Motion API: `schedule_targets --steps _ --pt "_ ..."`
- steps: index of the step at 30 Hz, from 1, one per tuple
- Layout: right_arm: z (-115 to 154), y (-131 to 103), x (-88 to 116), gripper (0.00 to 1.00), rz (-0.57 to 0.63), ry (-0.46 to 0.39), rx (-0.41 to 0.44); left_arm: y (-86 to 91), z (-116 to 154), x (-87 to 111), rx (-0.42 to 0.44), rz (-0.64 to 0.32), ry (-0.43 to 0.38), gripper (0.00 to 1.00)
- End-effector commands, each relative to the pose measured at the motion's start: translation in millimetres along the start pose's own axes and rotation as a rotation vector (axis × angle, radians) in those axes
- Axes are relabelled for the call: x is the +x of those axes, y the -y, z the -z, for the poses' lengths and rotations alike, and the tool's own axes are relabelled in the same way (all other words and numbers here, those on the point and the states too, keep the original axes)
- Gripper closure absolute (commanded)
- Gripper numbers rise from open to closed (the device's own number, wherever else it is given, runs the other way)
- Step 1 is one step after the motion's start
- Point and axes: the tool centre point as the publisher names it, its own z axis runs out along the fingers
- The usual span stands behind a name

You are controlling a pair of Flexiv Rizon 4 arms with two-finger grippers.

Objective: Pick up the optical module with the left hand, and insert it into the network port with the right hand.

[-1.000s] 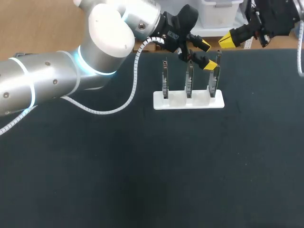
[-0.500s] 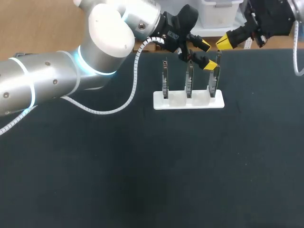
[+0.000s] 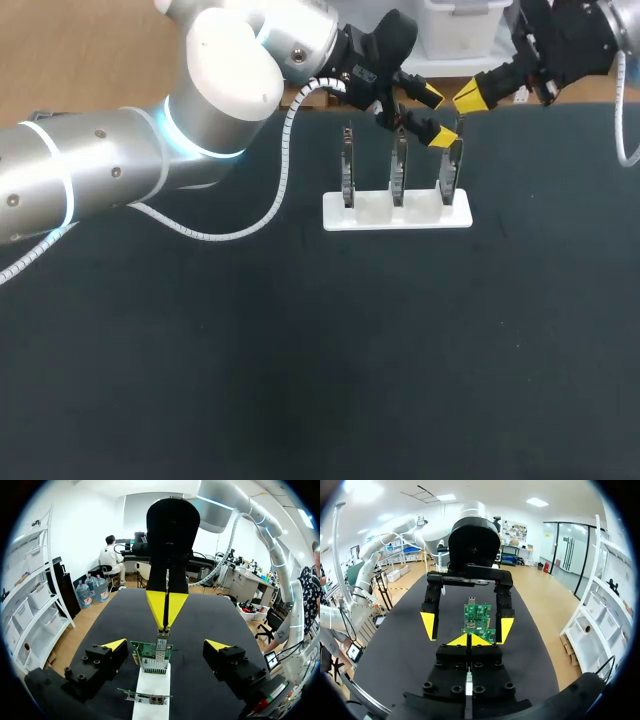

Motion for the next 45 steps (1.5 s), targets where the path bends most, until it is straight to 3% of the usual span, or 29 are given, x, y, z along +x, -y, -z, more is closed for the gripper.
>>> schedule_targets --steps 1,45 --pt "-5 1 5 1.0 -0.008 0.006 -0.007 -0.7 0 0.1 0.001 -0.002 0.0 0.0" --pt "-17 -2 27 1.0 -0.077 -0.002 -0.033 -0.7 0 0.1 0.001 -0.002 0.0 0.0"
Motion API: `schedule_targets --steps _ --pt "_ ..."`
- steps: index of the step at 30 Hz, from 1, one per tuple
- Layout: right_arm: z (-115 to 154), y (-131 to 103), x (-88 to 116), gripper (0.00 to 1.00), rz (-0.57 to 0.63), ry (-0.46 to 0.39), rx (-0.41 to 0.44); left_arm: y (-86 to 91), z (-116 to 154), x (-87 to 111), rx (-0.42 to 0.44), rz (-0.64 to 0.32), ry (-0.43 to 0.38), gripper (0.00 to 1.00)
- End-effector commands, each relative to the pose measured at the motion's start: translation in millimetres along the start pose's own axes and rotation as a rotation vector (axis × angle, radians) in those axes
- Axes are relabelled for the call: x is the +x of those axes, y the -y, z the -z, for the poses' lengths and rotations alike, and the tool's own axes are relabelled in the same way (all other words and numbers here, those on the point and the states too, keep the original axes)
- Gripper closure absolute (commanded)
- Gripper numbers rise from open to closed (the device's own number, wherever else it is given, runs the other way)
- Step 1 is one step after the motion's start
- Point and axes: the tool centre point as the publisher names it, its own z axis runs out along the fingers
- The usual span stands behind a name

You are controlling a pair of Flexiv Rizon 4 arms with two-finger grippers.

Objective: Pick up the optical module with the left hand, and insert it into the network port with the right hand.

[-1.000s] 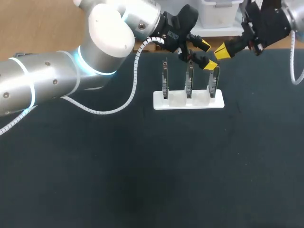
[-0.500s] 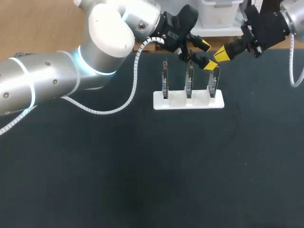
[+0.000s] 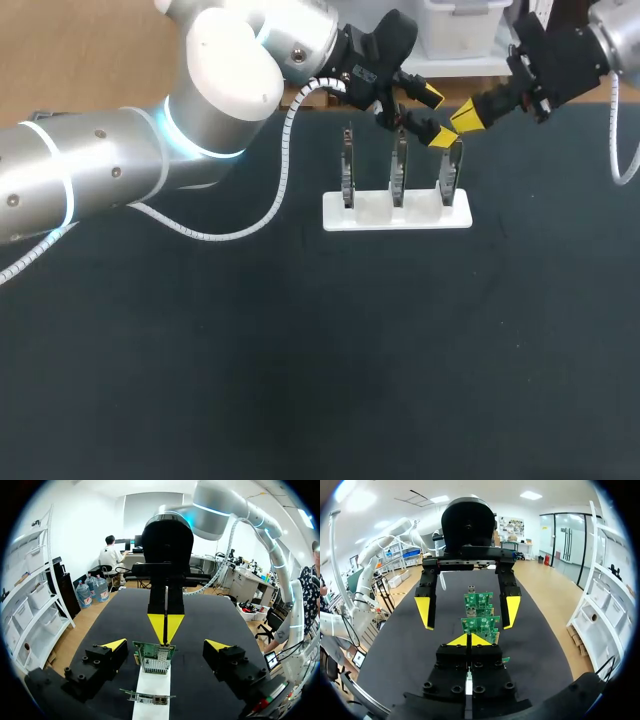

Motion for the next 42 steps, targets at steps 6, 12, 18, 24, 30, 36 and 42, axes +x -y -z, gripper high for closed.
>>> schedule_targets --steps 6,12,18,24,30,36,42 --pt "-4 1 5 1.0 -0.004 -0.003 -0.007 -0.7 0 0.1 0.001 -0.002 0.0 0.0" --pt "-4 1 9 1.0 -0.014 -0.004 -0.007 -0.7 0 0.1 0.001 -0.002 0.0 0.0" --pt "-4 1 11 1.0 -0.019 -0.005 -0.008 -0.7 0 0.1 0.001 -0.002 0.0 0.0" --pt "0 3 8 1.0 -0.011 0.015 0.008 -0.7 0 0.1 0.001 -0.002 0.0 0.0" --pt "9 5 -5 1.0 0.024 0.056 0.045 -0.7 0 0.1 0.001 -0.002 0.0 0.0" --pt "21 3 -15 1.0 0.048 0.057 0.074 -0.7 0 0.1 0.001 -0.002 0.0 0.0" --pt "27 -2 -12 1.0 0.043 0.051 0.092 -1.6 0 -0.1 0.002 -0.002 0.003 0.0"
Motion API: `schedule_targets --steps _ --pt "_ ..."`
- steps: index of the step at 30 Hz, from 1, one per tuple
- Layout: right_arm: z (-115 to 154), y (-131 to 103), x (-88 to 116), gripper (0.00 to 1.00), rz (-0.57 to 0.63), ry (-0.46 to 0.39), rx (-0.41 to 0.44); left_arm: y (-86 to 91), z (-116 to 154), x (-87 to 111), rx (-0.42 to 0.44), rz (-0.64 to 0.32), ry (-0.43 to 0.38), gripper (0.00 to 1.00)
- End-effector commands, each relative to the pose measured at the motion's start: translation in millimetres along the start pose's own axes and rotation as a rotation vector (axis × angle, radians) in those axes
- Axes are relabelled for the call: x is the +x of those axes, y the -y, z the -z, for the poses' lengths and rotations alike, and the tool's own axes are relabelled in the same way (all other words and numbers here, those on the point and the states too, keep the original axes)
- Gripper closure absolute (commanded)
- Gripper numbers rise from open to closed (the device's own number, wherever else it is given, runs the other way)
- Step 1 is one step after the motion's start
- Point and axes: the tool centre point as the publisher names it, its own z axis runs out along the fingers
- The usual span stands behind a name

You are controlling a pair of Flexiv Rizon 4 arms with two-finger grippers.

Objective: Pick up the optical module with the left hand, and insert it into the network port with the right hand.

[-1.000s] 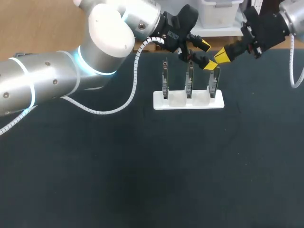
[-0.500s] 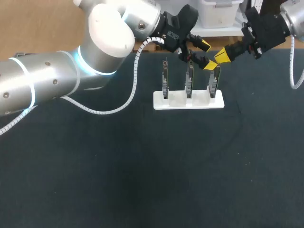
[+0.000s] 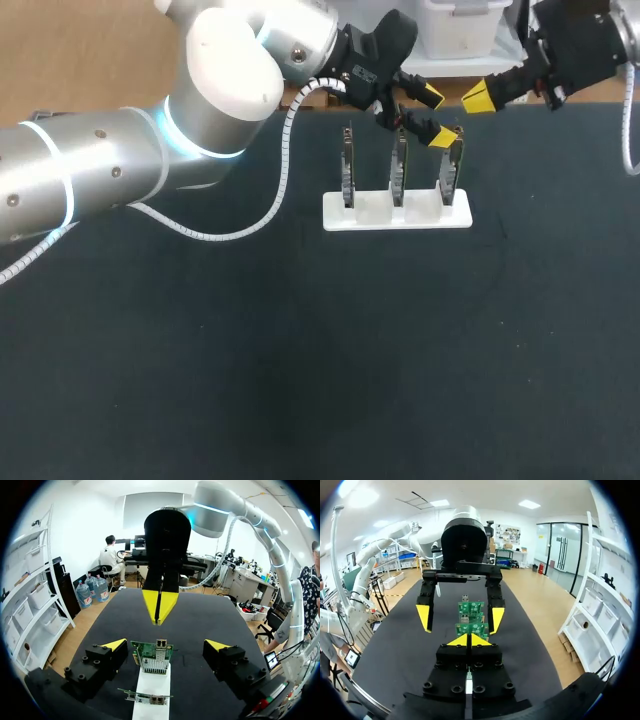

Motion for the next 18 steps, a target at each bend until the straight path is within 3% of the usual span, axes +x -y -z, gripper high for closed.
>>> schedule_targets --steps 1,18 --pt "5 -11 0 1.0 0.002 -0.004 0.027 -2.5 1 -1.1 -0.009 -0.003 -0.011 0.0" --pt "31 -9 -15 1.0 0.053 0.004 0.085 -17.9 40 -21.7 -0.156 -0.07 -0.002 0.0"
